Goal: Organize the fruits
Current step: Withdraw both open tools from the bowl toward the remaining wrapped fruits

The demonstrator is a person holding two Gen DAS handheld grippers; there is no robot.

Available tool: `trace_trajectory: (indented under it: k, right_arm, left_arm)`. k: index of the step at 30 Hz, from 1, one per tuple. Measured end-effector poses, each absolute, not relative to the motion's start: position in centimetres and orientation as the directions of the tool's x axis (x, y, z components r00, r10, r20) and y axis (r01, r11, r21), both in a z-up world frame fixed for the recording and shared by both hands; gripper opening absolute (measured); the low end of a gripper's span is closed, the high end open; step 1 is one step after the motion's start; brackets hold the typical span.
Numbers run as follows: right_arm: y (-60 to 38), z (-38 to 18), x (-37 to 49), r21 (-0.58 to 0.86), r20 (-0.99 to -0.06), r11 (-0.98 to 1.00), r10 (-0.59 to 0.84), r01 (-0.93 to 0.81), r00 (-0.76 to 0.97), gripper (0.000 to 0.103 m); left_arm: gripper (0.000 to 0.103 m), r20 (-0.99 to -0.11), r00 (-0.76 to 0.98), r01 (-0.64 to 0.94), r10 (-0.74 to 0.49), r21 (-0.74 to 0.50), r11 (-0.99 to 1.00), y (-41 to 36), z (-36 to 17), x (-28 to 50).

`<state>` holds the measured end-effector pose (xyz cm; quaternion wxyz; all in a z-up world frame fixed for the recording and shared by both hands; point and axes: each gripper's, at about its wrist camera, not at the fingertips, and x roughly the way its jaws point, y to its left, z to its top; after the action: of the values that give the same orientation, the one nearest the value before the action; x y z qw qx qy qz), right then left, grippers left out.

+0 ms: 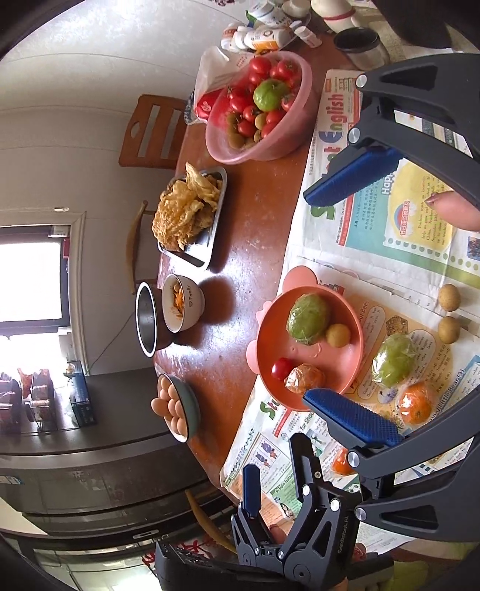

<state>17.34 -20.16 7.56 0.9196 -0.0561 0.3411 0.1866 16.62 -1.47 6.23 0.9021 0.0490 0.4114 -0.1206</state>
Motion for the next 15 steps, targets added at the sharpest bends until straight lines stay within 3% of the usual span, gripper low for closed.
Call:
trace_trajectory:
  k: [15]
  right_arm:
    - [-19.5,8.2,13.7,-0.028,-0.625,0.941,0.248,-0.338,0.741,0.099]
  left_arm:
    - [0.092,-0.732,0.664,0.21,-0.149,-0.008,0.978,-0.2,6.6,13.8]
